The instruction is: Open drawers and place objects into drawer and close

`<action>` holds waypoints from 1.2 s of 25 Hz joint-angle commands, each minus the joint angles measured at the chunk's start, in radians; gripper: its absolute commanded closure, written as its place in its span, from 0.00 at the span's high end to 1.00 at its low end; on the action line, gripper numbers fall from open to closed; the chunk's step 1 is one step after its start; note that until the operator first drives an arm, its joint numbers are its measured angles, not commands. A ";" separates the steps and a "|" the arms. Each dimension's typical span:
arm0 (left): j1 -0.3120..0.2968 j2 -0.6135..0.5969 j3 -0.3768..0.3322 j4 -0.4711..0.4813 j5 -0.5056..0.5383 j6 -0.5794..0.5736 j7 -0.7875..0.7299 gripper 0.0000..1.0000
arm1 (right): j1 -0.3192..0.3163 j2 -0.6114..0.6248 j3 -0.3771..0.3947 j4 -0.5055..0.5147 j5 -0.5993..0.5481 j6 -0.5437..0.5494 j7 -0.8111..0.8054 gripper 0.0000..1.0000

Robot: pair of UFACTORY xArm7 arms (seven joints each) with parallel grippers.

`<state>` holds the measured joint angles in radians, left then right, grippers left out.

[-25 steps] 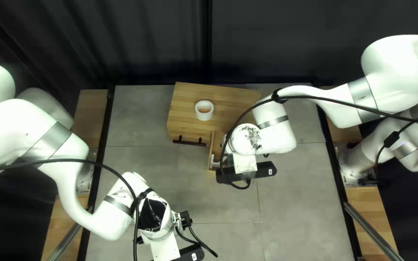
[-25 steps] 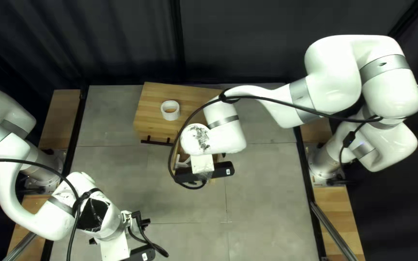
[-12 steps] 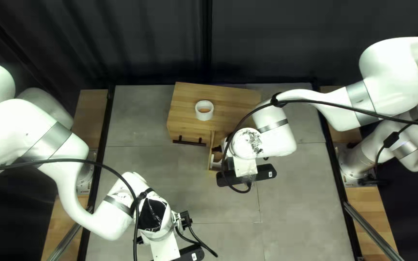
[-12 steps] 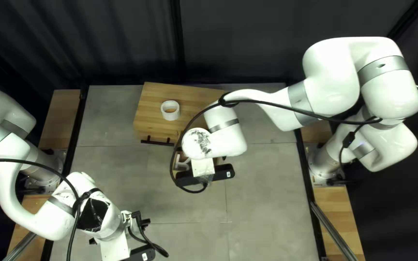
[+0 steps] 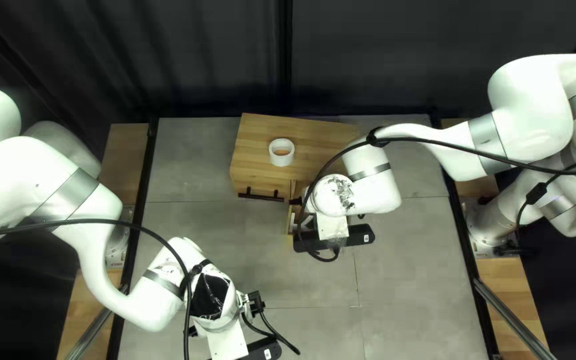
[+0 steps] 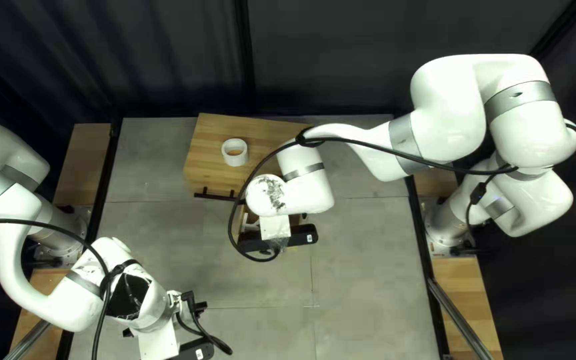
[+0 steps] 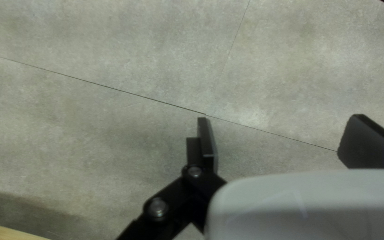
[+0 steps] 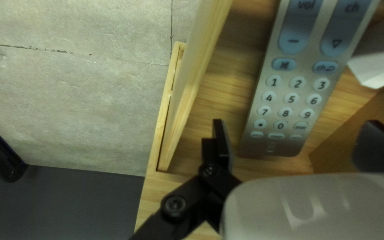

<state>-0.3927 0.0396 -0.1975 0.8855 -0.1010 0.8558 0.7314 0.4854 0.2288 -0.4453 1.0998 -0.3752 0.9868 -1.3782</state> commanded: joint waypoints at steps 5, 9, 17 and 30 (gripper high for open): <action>0.000 0.000 0.000 0.000 0.000 0.000 0.000 1.00 | 0.000 -0.005 -0.007 -0.015 -0.022 -0.011 0.010 0.83; 0.000 0.000 0.000 0.000 0.000 0.000 0.000 1.00 | 0.003 -0.003 -0.006 -0.018 -0.027 -0.018 0.017 0.63; 0.000 0.000 0.000 0.000 0.000 0.000 0.000 1.00 | 0.010 -0.011 -0.005 -0.033 -0.040 -0.026 0.034 0.14; 0.000 0.000 0.000 0.000 0.000 0.000 0.000 1.00 | 0.033 -0.088 -0.004 -0.032 -0.068 0.039 0.060 0.34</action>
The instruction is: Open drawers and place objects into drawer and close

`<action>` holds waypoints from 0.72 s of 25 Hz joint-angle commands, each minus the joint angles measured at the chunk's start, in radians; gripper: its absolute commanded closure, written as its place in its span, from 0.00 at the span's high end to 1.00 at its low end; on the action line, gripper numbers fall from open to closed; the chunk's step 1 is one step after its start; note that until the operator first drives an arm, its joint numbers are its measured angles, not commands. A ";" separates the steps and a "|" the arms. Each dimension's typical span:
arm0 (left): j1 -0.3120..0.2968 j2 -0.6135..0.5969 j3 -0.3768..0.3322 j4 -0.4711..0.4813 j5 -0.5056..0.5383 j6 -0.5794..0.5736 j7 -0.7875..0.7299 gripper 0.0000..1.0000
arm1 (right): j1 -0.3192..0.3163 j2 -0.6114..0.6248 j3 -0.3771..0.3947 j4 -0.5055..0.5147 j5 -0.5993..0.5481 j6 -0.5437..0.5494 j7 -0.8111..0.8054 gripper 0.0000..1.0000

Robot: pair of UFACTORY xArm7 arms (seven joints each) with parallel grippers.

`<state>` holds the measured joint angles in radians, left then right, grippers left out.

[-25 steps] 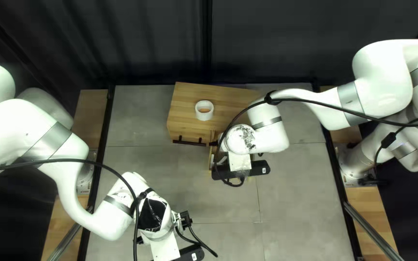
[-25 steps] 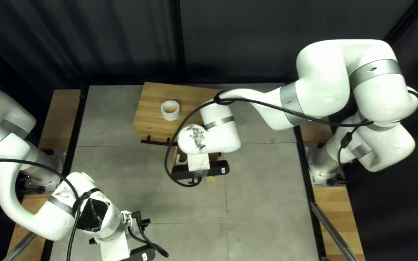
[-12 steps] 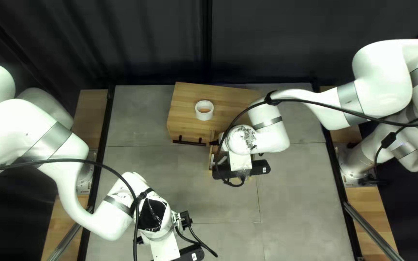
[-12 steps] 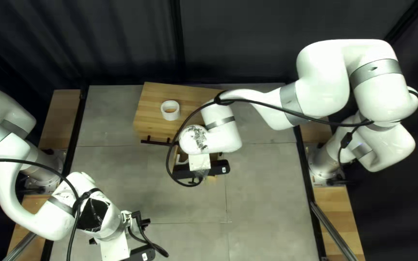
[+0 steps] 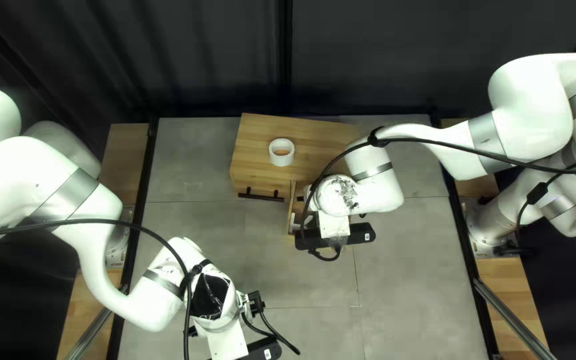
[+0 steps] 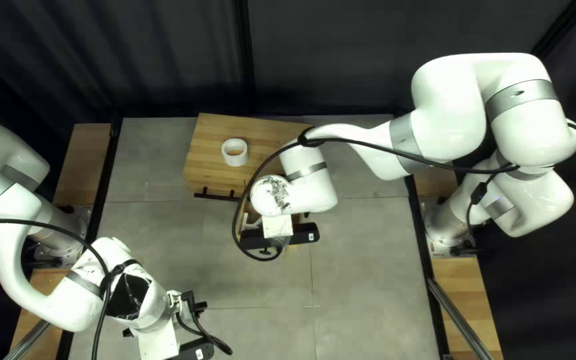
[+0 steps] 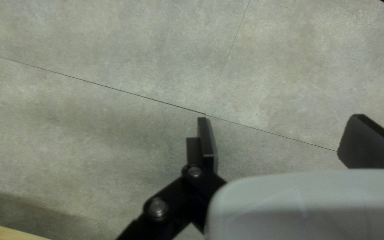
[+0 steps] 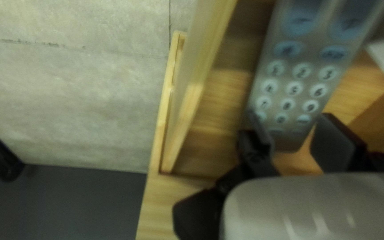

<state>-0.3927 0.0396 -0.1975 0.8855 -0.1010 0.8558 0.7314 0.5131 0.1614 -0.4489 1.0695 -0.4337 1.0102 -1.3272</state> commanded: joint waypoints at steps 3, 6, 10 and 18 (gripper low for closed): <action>0.000 0.000 0.000 0.000 0.000 0.000 0.000 1.00 | 0.006 -0.019 0.001 -0.004 -0.006 0.013 0.011 1.00; 0.000 0.000 0.000 0.000 0.000 0.000 0.000 1.00 | 0.005 -0.015 0.003 -0.008 0.001 0.006 0.011 1.00; 0.000 0.000 0.000 0.000 0.000 0.000 0.000 1.00 | 0.008 -0.016 0.007 -0.006 0.006 0.005 0.003 1.00; 0.000 0.000 0.000 0.000 0.000 0.000 0.000 1.00 | 0.007 -0.012 0.008 -0.009 0.007 -0.010 -0.006 1.00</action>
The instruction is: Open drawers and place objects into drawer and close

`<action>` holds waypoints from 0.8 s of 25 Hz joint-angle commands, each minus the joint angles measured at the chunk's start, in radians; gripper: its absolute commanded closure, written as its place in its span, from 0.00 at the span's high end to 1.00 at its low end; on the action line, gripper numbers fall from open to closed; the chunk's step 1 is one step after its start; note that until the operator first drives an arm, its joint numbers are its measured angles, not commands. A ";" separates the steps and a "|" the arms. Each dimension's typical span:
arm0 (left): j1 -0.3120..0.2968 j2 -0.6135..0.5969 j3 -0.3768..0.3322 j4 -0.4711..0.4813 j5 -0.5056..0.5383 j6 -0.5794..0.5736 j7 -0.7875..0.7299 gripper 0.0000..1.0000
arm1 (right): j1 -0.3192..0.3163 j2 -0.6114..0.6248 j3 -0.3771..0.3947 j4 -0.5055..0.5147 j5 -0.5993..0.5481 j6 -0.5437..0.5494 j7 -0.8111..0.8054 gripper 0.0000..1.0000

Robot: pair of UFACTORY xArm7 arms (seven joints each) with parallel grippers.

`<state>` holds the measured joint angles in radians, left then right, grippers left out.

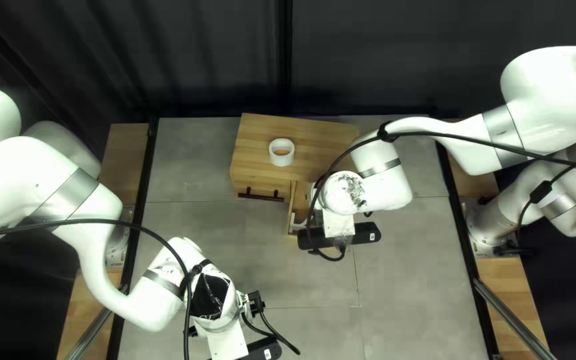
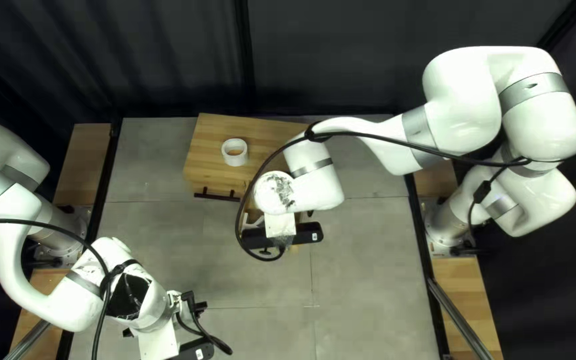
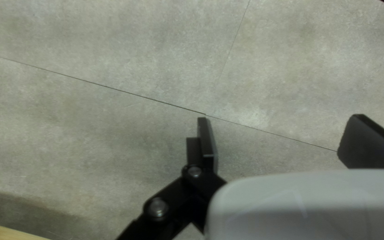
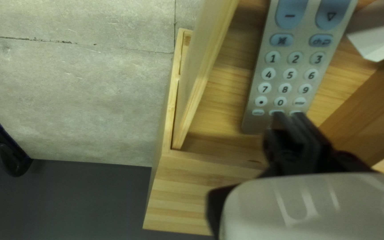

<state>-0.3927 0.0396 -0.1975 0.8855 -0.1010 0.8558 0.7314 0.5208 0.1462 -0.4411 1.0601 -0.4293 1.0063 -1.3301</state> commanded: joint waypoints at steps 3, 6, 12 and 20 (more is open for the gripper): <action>0.000 0.000 0.000 0.000 0.000 0.000 0.000 1.00 | -0.002 0.002 0.000 0.000 0.004 -0.009 -0.003 1.00; 0.000 0.000 0.000 0.000 0.000 0.000 0.000 1.00 | -0.007 0.013 -0.003 -0.002 0.010 -0.020 -0.001 1.00; 0.000 0.000 0.000 0.000 0.000 0.000 0.000 1.00 | -0.014 0.038 -0.004 0.010 0.025 -0.028 -0.003 1.00; 0.000 0.000 0.000 0.000 0.000 0.000 0.000 1.00 | -0.022 0.058 -0.004 0.017 0.039 -0.042 -0.009 1.00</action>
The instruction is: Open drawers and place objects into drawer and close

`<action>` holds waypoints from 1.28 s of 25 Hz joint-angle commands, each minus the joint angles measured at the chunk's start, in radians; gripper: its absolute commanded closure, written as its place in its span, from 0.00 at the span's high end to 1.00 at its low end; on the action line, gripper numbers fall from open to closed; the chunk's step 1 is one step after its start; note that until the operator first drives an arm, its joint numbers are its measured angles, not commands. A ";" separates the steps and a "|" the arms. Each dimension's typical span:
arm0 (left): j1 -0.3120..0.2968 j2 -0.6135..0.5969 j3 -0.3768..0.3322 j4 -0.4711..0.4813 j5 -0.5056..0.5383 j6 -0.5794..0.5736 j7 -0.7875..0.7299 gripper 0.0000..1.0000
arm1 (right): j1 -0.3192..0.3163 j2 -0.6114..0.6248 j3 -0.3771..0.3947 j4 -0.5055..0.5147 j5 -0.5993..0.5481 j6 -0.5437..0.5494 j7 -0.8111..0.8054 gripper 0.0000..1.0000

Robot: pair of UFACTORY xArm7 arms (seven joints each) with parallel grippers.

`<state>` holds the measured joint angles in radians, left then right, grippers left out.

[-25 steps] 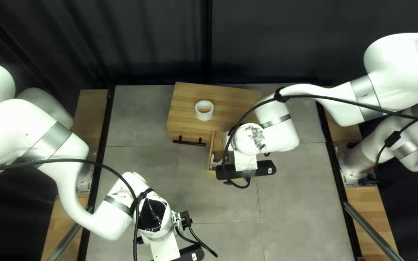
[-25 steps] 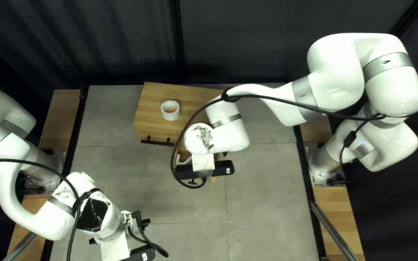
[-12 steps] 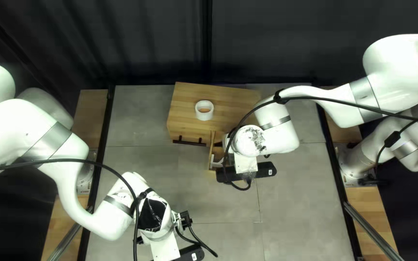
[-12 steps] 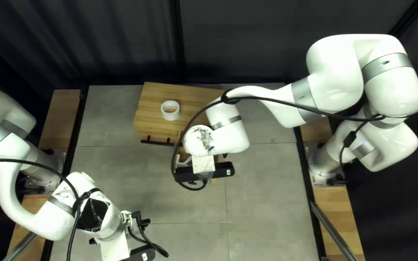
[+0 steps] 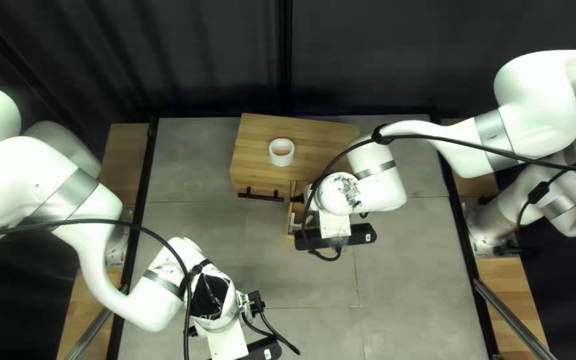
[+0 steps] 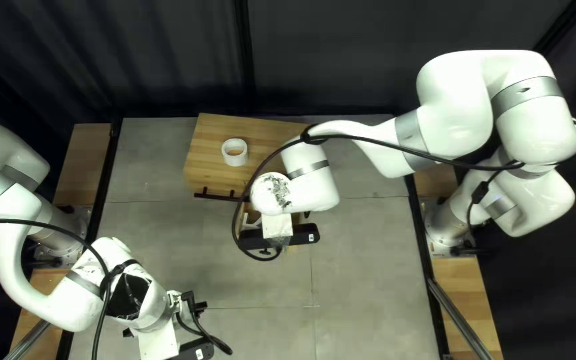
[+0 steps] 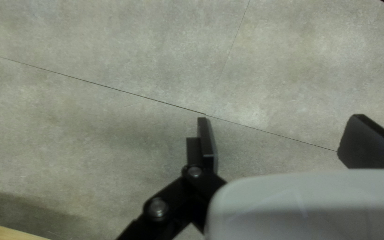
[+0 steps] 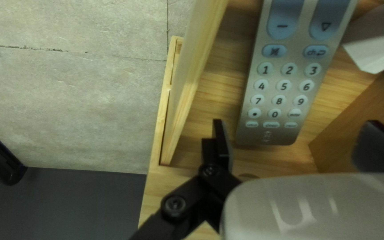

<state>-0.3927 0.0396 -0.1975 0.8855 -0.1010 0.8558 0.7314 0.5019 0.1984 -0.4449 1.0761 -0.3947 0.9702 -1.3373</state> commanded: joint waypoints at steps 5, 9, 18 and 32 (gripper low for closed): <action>0.000 0.000 0.000 0.000 0.000 0.000 0.000 1.00 | -0.007 0.016 0.000 0.003 0.013 -0.017 -0.006 1.00; 0.000 0.000 0.000 0.000 0.000 0.000 0.000 1.00 | -0.011 0.018 -0.001 0.000 0.016 -0.023 -0.010 1.00; 0.000 0.000 0.000 0.000 0.000 0.000 0.000 1.00 | -0.016 0.015 -0.006 -0.012 0.013 -0.032 -0.008 0.95; 0.000 0.000 0.000 0.000 0.000 0.000 0.000 1.00 | -0.021 0.010 -0.017 -0.036 -0.001 -0.041 0.004 0.12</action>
<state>-0.3927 0.0396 -0.1975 0.8855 -0.1010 0.8558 0.7314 0.4820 0.2053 -0.4606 1.0411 -0.3950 0.9326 -1.3338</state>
